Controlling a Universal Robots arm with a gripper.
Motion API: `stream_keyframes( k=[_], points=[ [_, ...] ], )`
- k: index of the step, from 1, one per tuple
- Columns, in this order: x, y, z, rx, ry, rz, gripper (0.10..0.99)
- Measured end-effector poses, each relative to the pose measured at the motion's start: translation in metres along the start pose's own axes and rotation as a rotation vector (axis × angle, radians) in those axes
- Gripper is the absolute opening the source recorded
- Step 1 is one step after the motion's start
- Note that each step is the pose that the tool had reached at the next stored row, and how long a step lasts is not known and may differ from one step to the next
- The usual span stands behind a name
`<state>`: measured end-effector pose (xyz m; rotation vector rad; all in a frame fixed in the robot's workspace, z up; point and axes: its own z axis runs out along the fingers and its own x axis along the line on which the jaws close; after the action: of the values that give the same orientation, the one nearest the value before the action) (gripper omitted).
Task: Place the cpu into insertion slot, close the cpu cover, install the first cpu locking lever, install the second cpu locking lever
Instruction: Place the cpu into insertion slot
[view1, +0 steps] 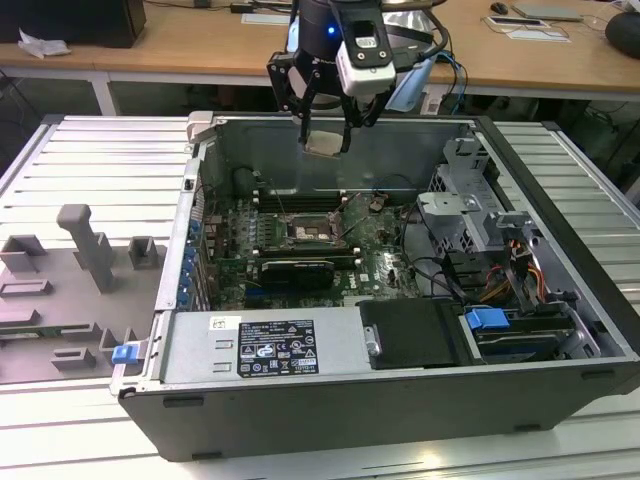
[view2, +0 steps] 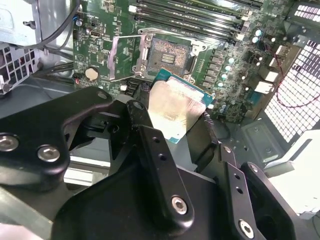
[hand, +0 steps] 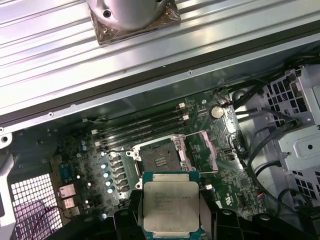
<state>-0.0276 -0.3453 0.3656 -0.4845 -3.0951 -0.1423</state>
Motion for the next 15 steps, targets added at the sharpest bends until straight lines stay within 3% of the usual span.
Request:
stream_keyframes(
  k=[15],
  points=[
    [0.0000, 0.0000, 0.0006, -0.003, -0.0115, 0.129, 0.541]
  ],
)
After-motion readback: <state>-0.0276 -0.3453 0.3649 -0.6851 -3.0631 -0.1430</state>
